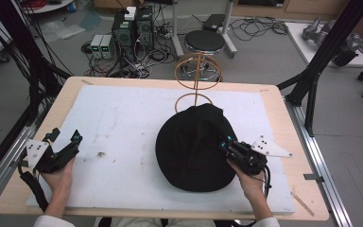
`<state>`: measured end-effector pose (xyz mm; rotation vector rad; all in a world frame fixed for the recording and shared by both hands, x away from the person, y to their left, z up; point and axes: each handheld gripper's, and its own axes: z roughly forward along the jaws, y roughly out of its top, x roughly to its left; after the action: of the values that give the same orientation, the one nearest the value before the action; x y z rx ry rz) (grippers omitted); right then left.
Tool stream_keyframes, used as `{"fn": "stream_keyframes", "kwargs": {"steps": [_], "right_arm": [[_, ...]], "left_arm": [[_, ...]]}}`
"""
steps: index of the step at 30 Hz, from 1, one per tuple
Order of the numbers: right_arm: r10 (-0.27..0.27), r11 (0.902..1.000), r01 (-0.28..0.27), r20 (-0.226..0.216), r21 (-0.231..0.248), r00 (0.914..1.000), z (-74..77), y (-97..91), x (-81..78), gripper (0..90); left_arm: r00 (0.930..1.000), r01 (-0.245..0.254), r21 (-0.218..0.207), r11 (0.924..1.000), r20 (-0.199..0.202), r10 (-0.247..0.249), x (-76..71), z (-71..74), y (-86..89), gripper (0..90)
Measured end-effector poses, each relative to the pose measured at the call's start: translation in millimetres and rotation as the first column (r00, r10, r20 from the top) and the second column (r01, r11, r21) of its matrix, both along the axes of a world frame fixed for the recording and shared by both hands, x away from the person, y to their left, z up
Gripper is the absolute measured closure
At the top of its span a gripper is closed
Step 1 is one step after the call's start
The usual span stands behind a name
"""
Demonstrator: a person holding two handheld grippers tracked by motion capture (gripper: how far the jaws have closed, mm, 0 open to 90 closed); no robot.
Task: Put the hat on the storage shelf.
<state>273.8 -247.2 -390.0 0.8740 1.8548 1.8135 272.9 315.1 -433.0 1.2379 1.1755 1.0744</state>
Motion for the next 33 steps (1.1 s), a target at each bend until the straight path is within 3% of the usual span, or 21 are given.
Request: {"fn": "stream_keyframes", "kwargs": {"steps": [9, 18, 25, 29, 33], "right_arm": [[-0.009, 0.9982, 0.007, 0.046, 0.06, 0.9989, 8.8, -8.6, 3.9, 87.2], [-0.009, 0.9941, -0.002, 0.101, 0.108, 0.9949, 23.2, -14.4, -3.5, 87.1], [0.002, 0.9867, -0.027, 0.154, 0.16, 0.9881, 37.0, -10.3, -7.5, 87.1], [-0.016, 0.9861, -0.014, 0.178, 0.166, 0.9838, 42.8, -6.0, -9.0, 87.1], [-0.064, 0.9795, 0.021, 0.21, 0.201, 0.9756, 50.3, -1.2, -6.3, 87.0]], "left_arm": [[0.9997, 0.021, -0.009, 0.9997, -0.009, -0.021, 8.4, -0.2, -3.5, 28.6], [0.9996, 0.029, -0.006, 0.9996, -0.004, -0.029, 5.1, 0.8, -5.7, 28.6], [0.9999, 0.016, -0.026, 0.9995, -0.006, -0.016, 1.2, 0.1, -0.5, 28.7], [0.9999, 0.017, -0.032, 0.9993, -0.004, -0.017, -1.8, 0.5, 0.8, 28.8], [0.9999, 0.014, -0.036, 0.9993, -0.004, -0.014, -3.8, 0.4, 2.3, 28.8]]}}
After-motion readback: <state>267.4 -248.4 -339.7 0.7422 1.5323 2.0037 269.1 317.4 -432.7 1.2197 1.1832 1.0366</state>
